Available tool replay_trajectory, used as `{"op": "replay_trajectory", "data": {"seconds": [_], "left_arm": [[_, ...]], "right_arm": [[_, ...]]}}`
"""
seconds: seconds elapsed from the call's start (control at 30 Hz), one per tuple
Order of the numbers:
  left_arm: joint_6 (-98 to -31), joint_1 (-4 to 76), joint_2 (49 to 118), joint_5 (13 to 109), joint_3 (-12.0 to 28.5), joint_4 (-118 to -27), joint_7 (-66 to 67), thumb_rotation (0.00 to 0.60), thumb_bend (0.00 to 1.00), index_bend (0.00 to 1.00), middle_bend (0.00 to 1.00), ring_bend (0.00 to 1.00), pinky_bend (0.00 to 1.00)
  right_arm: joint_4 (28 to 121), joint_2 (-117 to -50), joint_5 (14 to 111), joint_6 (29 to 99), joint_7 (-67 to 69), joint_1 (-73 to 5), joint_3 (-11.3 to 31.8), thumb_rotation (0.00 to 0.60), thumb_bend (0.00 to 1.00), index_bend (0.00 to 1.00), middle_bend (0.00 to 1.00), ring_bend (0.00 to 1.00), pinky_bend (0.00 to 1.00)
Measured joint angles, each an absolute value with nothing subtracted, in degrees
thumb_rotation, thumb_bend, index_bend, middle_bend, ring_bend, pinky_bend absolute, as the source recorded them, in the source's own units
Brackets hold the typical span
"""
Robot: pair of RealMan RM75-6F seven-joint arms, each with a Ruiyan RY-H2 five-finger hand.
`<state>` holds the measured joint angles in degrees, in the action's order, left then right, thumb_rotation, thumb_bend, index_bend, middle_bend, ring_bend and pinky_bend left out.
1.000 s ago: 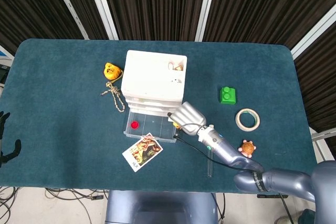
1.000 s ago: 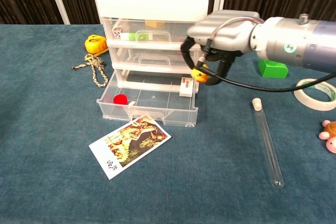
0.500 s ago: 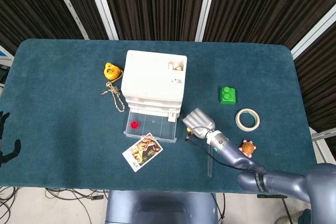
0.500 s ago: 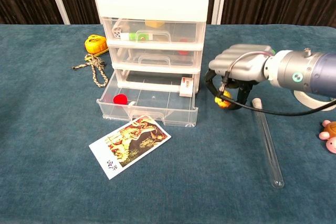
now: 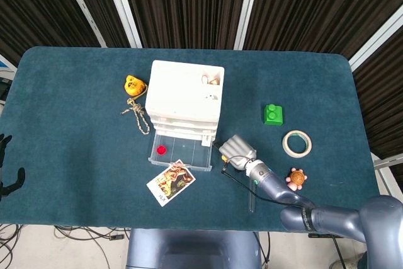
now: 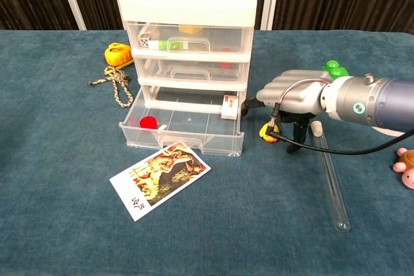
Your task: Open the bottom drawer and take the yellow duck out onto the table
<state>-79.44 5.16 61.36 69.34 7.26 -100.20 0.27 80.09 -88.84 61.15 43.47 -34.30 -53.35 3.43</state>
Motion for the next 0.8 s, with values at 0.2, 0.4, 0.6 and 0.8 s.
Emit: {"op": "replay_trajectory", "data": {"seconds": [0.2, 0.4, 0.6, 0.8], "left_arm": [[-79.59, 5.18, 61.43, 69.25, 7.36, -100.25, 0.43, 0.6, 0.46, 0.0, 0.0, 0.0, 0.0], [-80.04, 5.11, 61.59, 69.48, 7.38, -100.29, 0.77, 0.6, 0.46, 0.0, 0.0, 0.0, 0.0], [-80.76, 5.05, 61.95, 69.79, 7.46, -100.3, 1.25, 0.6, 0.46, 0.0, 0.0, 0.0, 0.0], [-81.38, 4.91, 62.2, 70.31, 7.45, -100.14, 1.49, 0.6, 0.46, 0.0, 0.0, 0.0, 0.0]], "right_arm": [[86.43, -83.38, 59.29, 46.29, -36.53, -52.63, 3.63, 0.6, 0.18, 0.21, 0.99, 1.0, 1.0], [95.33, -76.31, 58.14, 54.62, -35.85, -48.84, 4.51, 0.6, 0.2, 0.19, 0.8, 0.9, 0.94], [103.94, -70.37, 55.63, 68.24, -34.25, -39.04, 3.11, 0.6, 0.2, 0.13, 0.4, 0.52, 0.53], [106.4, -68.04, 58.6, 78.47, -31.02, -29.79, -0.4, 0.6, 0.17, 0.12, 0.22, 0.32, 0.33]]}}
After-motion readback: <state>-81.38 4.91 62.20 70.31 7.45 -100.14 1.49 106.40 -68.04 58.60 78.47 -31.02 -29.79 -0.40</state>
